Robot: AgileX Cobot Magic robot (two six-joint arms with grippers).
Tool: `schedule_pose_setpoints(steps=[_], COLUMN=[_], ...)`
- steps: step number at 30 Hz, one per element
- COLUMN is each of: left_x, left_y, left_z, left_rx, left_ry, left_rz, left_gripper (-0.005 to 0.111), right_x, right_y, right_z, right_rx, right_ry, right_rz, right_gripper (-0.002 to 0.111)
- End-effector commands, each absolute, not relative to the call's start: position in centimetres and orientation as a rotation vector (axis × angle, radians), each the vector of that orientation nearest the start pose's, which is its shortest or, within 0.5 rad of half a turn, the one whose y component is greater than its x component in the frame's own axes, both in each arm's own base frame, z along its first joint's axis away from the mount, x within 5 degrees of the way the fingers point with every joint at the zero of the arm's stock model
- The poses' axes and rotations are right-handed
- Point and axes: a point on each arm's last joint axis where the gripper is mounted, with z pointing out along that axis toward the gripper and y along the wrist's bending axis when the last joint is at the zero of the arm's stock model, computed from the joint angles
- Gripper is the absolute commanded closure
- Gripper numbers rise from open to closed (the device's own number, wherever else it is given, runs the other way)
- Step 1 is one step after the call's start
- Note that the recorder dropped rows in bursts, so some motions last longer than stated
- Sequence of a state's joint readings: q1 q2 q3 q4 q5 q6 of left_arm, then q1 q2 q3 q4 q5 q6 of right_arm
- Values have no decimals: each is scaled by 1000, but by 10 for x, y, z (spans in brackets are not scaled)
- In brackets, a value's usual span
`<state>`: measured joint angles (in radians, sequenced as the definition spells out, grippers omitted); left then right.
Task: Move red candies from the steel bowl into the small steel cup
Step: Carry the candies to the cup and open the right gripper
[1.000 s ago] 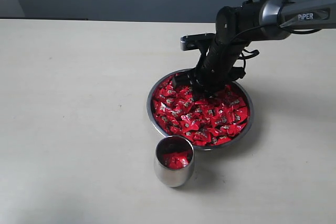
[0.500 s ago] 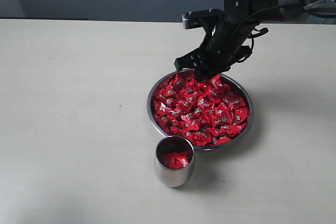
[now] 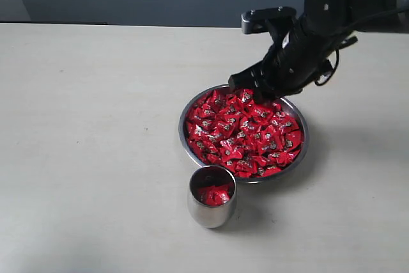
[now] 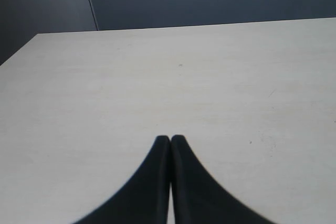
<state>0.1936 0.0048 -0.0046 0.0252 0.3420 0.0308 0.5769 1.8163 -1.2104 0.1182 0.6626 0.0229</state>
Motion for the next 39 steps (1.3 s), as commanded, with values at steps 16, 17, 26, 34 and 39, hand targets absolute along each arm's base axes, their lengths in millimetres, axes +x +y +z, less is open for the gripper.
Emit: schedule_pose_setpoints(steps=[16, 17, 26, 34, 39], left_x=[53, 53, 53, 53, 53], left_y=[11, 11, 11, 11, 11], left_z=[183, 183, 183, 183, 183], left_rx=[-126, -126, -126, -126, -126], left_ry=[1817, 1817, 1817, 1817, 1817], left_rz=[179, 179, 179, 179, 179], left_gripper=[106, 106, 106, 106, 106], right_x=[194, 192, 176, 172, 172], right_y=[232, 235, 258, 261, 261], right_z=[210, 205, 189, 188, 188], right_rx=[-857, -875, -985, -1000, -1004], right_ry=[2592, 2602, 2589, 2583, 2580], right_rz=[529, 524, 528, 534, 532], right_gripper=[109, 109, 109, 109, 107])
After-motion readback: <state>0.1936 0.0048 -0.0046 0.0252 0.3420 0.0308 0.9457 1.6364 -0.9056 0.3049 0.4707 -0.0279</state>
